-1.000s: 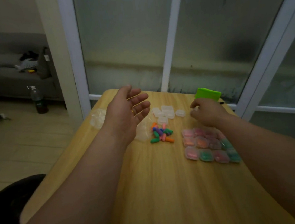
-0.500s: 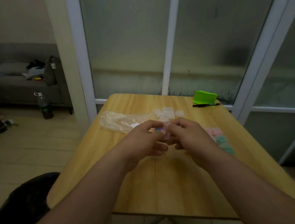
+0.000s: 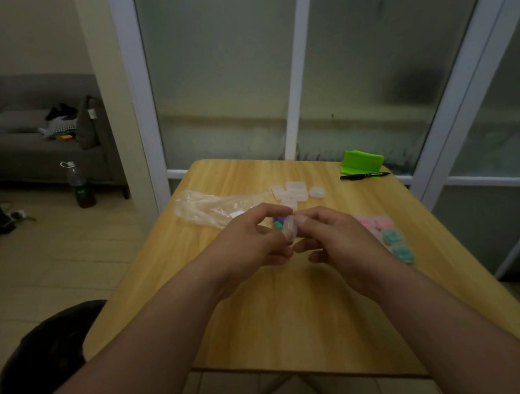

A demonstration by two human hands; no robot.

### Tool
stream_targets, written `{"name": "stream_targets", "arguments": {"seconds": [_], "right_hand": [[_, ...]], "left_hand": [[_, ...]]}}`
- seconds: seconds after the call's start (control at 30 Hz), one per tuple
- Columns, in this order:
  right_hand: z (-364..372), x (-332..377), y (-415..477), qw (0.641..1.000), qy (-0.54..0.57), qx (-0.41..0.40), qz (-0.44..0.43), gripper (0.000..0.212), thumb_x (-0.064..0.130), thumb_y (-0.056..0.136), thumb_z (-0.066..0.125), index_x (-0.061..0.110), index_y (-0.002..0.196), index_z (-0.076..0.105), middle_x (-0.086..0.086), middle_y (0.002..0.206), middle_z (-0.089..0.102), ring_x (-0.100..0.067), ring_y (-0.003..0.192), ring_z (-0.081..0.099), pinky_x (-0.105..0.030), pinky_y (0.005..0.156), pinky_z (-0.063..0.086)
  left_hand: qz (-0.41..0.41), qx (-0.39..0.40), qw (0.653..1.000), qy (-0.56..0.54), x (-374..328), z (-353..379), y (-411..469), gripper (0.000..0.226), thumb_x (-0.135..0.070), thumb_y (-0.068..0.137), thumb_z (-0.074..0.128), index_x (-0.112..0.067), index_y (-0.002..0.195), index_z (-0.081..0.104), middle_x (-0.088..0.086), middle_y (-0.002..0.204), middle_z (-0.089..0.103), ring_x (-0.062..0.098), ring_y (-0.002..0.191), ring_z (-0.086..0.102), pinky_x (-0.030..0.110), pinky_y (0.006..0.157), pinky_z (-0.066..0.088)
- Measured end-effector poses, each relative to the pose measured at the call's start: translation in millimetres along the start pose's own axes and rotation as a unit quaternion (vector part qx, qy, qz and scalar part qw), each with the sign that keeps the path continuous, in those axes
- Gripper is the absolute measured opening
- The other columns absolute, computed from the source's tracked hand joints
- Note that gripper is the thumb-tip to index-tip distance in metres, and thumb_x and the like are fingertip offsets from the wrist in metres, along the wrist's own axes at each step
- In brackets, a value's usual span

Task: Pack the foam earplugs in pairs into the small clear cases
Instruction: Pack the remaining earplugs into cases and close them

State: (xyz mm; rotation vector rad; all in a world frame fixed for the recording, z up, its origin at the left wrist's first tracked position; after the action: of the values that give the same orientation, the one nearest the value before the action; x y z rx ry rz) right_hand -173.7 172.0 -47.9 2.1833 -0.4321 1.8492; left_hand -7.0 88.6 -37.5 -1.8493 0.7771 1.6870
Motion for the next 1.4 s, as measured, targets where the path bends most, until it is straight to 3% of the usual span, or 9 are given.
{"name": "stream_targets", "arguments": {"seconds": [0.2,0.3,0.37,0.47,0.53,0.73,0.87,1.03,1.4], "right_hand": [[-2,3,-2,0.994,-0.032,-0.053,-0.089,0.024,0.027,0.098,0.076,0.024,0.121,0.069,0.003,0.104,0.079,-0.011,0.094,0.075,-0.02,0.073,0.055],[0,4,-6,0.96,-0.179,-0.074,-0.202,0.026,0.031,0.098,0.076,0.028,0.121,0.066,0.014,0.11,0.072,-0.005,0.097,0.069,-0.016,0.076,0.054],[2,2,-8,0.942,-0.236,-0.046,-0.232,0.026,0.03,0.098,0.074,0.031,0.122,0.064,0.018,0.113,0.07,-0.004,0.102,0.066,-0.017,0.078,0.054],[0,1,-5,0.963,-0.184,-0.046,-0.193,0.021,0.032,0.101,0.071,0.031,0.121,0.066,0.016,0.114,0.07,0.0,0.105,0.066,-0.015,0.081,0.054],[-3,2,-1,0.983,-0.113,-0.068,-0.124,0.014,0.034,0.102,0.069,0.028,0.115,0.07,0.011,0.108,0.075,-0.004,0.102,0.069,-0.025,0.082,0.057],[-7,0,0,1.0,0.017,-0.024,0.008,0.023,0.038,0.1,0.07,0.019,0.109,0.076,0.0,0.102,0.08,-0.019,0.1,0.074,-0.033,0.078,0.056],[-8,-2,2,0.999,0.043,-0.009,0.02,0.024,0.03,0.094,0.077,0.013,0.111,0.075,-0.009,0.108,0.081,-0.029,0.11,0.075,-0.035,0.081,0.054],[-11,0,1,0.999,0.039,-0.028,-0.006,0.022,0.027,0.094,0.077,0.012,0.109,0.076,-0.007,0.109,0.08,-0.025,0.108,0.075,-0.037,0.085,0.055],[-9,1,1,0.999,0.008,-0.028,-0.023,0.023,0.028,0.093,0.078,0.01,0.107,0.074,-0.007,0.105,0.08,-0.025,0.108,0.074,-0.034,0.08,0.055]], "left_hand": [[-0.059,0.0,0.992,-0.115,-3,8,4,0.029,-0.018,0.103,0.064,-0.018,0.132,0.065,0.02,0.112,0.076,0.032,0.1,0.078,0.041,0.089,0.064],[-0.085,0.03,0.986,-0.139,0,9,5,0.035,-0.034,0.108,0.058,-0.006,0.126,0.07,0.018,0.112,0.077,0.025,0.092,0.077,0.034,0.081,0.062],[-0.073,0.03,0.988,-0.133,3,9,5,0.033,-0.03,0.107,0.059,-0.005,0.126,0.069,0.016,0.114,0.076,0.02,0.09,0.075,0.032,0.081,0.06],[-0.053,0.006,0.989,-0.135,4,7,6,0.029,-0.024,0.103,0.067,-0.006,0.126,0.068,0.02,0.117,0.076,0.024,0.093,0.077,0.032,0.083,0.061],[-0.038,-0.007,0.992,-0.118,2,7,6,0.029,-0.025,0.099,0.073,-0.013,0.125,0.069,0.021,0.115,0.076,0.028,0.098,0.078,0.032,0.083,0.063],[0.008,-0.005,1.0,-0.012,0,10,2,0.026,-0.03,0.096,0.077,-0.029,0.121,0.072,0.017,0.105,0.075,0.017,0.087,0.075,0.027,0.079,0.062],[0.0,0.015,0.999,-0.035,1,10,2,0.03,-0.021,0.097,0.075,-0.02,0.126,0.069,0.022,0.107,0.074,0.023,0.093,0.076,0.033,0.086,0.064],[-0.012,0.016,0.997,-0.076,2,9,4,0.036,-0.02,0.095,0.078,-0.015,0.128,0.066,0.019,0.11,0.074,0.027,0.102,0.076,0.043,0.096,0.062],[-0.013,0.022,0.998,-0.055,2,8,3,0.034,-0.016,0.094,0.078,-0.019,0.126,0.069,0.017,0.103,0.078,0.031,0.101,0.078,0.044,0.094,0.063]]}}
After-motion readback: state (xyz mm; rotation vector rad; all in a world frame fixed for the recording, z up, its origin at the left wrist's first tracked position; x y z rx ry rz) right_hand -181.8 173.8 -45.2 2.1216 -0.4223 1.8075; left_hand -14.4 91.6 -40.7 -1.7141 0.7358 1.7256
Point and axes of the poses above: each hand's wrist, its own y-axis towards the middle knuckle, its own z-axis out of the palm, x = y × z, the point moved 1 cm from there along y, towards the middle knuckle
